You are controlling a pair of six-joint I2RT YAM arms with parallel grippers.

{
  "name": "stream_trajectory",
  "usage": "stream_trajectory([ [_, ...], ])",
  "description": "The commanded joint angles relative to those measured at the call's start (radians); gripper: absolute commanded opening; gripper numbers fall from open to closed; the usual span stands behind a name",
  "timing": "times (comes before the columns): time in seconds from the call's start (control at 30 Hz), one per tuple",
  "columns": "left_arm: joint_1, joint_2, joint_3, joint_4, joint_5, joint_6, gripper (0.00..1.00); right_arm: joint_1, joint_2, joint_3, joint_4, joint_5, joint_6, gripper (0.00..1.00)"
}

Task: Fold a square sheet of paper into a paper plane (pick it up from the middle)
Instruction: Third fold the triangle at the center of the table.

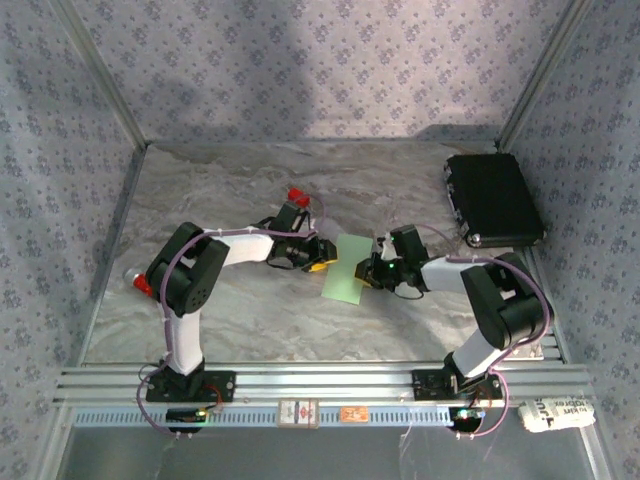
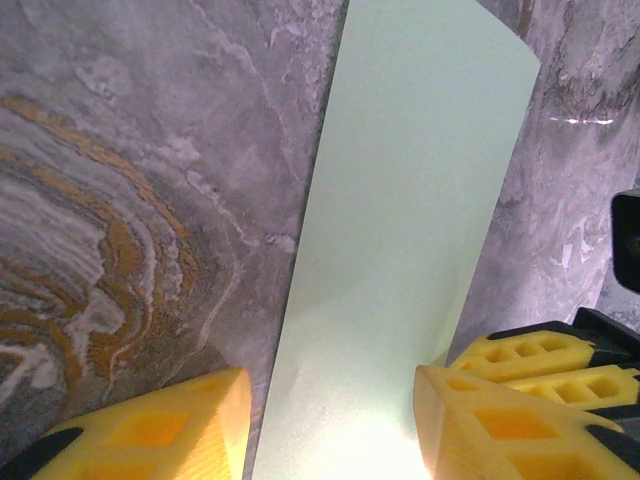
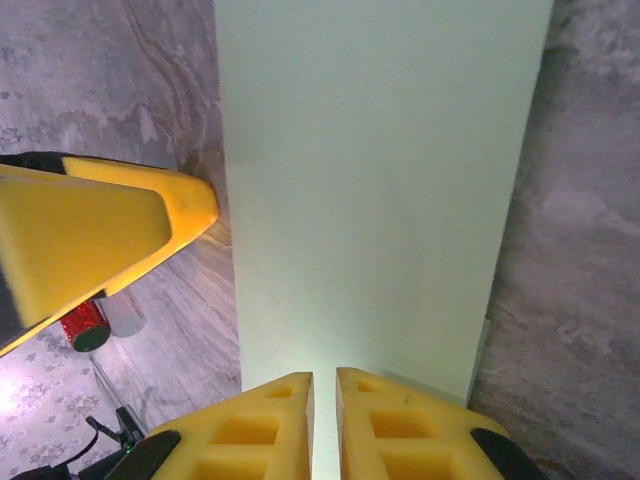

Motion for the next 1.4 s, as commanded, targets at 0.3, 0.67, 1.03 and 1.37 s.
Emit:
stream_trajectory([
  [0.3,-0.048,0.056,0.119,-0.239,-0.001,0.1,0.46,-0.049,0.059,-0.014,-0.113,0.018,-0.099,0.13],
  [0.67,-0.09,0.117,0.239,-0.407,-0.049,0.154,0.45,-0.064,0.084,-0.017,-0.084,-0.001,-0.107,0.13],
  [1.03,-0.085,0.077,0.163,-0.158,0.072,0.042,0.45,-0.071,0.095,-0.017,-0.067,-0.008,-0.104,0.13],
  [1.37,-0.063,0.037,0.096,-0.011,0.097,-0.026,0.44,-0.073,0.094,-0.018,-0.065,-0.011,-0.105,0.13],
])
